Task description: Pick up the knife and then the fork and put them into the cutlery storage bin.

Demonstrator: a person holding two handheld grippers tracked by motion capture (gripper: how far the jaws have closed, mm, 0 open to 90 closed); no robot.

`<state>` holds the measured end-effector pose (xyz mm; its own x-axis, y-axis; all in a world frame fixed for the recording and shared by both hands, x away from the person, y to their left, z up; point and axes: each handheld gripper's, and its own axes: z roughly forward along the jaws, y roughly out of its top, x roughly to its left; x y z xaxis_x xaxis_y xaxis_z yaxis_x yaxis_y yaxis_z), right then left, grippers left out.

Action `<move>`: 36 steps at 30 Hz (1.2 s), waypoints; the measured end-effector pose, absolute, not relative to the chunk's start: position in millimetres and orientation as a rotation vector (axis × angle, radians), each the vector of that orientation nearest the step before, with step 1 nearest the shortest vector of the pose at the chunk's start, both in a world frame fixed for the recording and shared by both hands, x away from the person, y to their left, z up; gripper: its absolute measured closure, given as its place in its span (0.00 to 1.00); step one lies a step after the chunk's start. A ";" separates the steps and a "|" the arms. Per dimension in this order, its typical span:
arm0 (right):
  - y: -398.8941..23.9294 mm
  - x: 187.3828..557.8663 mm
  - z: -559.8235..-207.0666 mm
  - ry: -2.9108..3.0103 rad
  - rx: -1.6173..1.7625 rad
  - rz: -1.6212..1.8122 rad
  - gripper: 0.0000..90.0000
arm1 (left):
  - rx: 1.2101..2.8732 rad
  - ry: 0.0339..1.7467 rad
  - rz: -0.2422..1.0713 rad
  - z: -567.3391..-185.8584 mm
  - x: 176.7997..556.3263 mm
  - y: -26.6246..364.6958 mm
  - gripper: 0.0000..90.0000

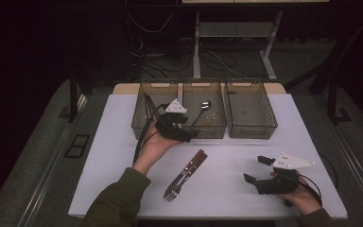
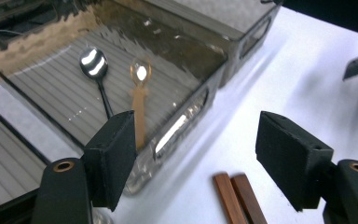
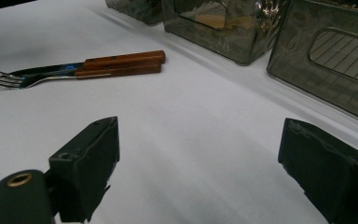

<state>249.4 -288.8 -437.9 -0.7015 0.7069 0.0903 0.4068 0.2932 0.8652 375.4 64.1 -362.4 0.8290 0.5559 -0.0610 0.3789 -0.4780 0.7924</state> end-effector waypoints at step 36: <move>-289.4 248.9 -438.7 2.261 1.015 1.341 0.14 | 2.190 0.721 0.175 -432.0 305.3 81.9 0.73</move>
<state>248.9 -289.4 -438.7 -0.6952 0.7145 0.0792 0.4119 0.3057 0.8584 305.3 81.9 -432.0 0.8274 0.5508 -0.1099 0.4391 -0.5123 0.7380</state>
